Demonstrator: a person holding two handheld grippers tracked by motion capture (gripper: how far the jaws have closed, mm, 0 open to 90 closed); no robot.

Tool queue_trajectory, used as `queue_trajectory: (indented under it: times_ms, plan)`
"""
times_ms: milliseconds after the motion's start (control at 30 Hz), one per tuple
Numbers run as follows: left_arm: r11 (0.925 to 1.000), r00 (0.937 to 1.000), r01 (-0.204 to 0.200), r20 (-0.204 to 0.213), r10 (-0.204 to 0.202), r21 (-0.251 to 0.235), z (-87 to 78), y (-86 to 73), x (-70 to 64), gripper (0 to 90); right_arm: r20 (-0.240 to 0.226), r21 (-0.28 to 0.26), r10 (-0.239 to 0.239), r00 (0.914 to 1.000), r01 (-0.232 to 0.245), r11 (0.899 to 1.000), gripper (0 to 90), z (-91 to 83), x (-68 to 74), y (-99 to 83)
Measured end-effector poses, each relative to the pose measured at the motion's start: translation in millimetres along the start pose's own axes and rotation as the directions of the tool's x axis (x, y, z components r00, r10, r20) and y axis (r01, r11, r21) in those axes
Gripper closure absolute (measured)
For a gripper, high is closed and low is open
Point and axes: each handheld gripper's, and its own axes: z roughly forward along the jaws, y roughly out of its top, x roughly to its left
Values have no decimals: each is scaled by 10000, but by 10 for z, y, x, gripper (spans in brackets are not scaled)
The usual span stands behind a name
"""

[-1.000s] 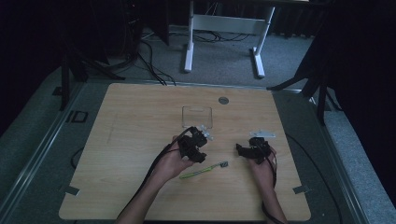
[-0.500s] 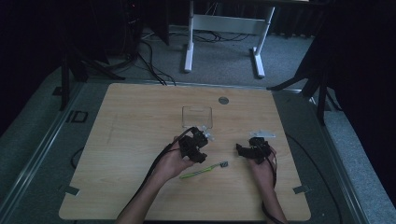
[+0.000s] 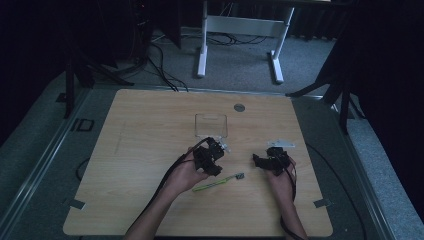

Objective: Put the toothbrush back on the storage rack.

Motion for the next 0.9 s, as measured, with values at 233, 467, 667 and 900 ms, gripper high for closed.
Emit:
queue_trajectory:
  times_ms: [233, 467, 667, 900]
  plan:
    - [9998, 9999, -102, 100, 100, 164, 26, 17, -21, 626, 0, -1, -2, 10000, 2, 10000, 220, 0, 0, 0]
    - [9994, 9996, -206, 185, 201, 295, 52, 34, -37, 639, -1, 0, 3, 10000, -3, 10000, 219, 0, 0, 0]
    - [9986, 9991, -319, 293, 307, 417, 73, 45, -46, 652, -1, -2, -2, 10000, 2, 10000, 219, 0, 0, 0]
    - [9977, 9986, -388, 380, 368, 548, 108, 57, -74, 653, -1, -1, -3, 10000, 3, 10000, 219, 0, 0, 0]
